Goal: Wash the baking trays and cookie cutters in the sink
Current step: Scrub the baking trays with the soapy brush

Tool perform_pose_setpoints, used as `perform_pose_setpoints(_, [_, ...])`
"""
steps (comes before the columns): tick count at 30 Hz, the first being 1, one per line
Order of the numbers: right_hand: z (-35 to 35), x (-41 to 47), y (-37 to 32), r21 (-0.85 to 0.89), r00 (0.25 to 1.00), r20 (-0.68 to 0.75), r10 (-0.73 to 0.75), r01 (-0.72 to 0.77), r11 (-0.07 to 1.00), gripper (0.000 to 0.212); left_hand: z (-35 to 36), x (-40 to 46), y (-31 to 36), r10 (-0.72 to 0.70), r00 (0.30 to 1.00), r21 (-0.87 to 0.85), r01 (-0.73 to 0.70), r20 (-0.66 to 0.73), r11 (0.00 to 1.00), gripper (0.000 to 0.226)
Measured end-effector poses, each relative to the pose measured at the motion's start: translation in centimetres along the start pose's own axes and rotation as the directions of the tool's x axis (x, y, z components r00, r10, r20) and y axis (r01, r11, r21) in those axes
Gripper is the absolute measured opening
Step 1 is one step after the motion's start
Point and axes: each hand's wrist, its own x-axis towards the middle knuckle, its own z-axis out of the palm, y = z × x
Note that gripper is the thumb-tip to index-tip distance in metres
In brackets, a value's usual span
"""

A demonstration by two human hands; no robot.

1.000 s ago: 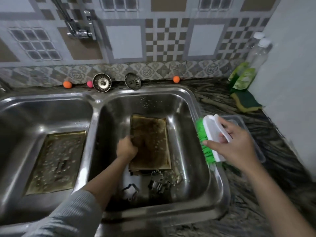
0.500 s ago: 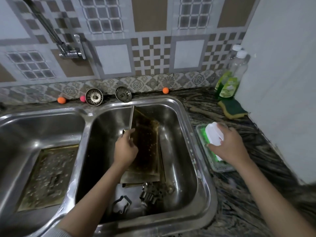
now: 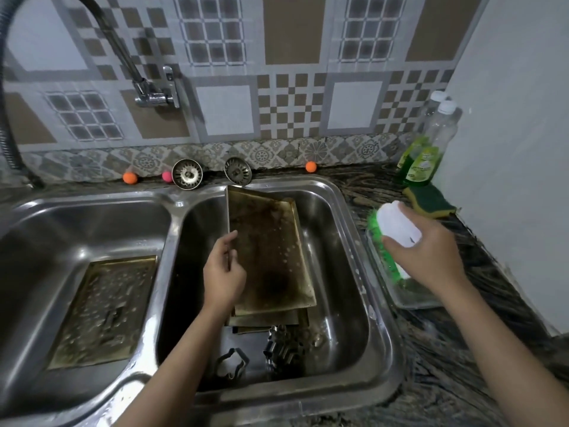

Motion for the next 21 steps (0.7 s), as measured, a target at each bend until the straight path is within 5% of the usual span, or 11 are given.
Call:
perform_pose_setpoints(5, [5.2,-3.4,-8.2,0.290,0.990,0.109,-0.093,0.058,0.955,0.072,0.5,-1.3,0.4,0.049,0.999,-0.051,-0.049,-0.003,0.997,0.038])
perform_pose_setpoints(9, [10.6,-3.7,-10.1,0.218,0.950,0.202,-0.239,0.194,0.956,0.070,0.0,-2.7,1.1,0.120,0.992,-0.129,-0.123,-0.030,0.984,0.041])
perform_pose_setpoints(13, [11.4,0.4,-11.4,0.231,0.998,-0.007,-0.065,0.065,0.971,0.068,-0.9,-3.8,1.7,0.203,0.979,-0.131,-0.201,0.008,0.971,0.042])
perform_pose_setpoints(18, [14.7,-5.3,-11.9,0.312,0.910,0.189,-0.370,0.301,0.901,0.075,-3.5,-0.6,2.2,0.175,0.972,-0.143,-0.198,-0.156,0.970,0.041])
perform_pose_setpoints(21, [13.9,-0.3,-10.2,0.258,0.973,0.100,-0.208,0.177,0.950,0.070,-3.6,-0.7,2.5,0.237,0.969,-0.144,-0.245,-0.066,0.959,0.040])
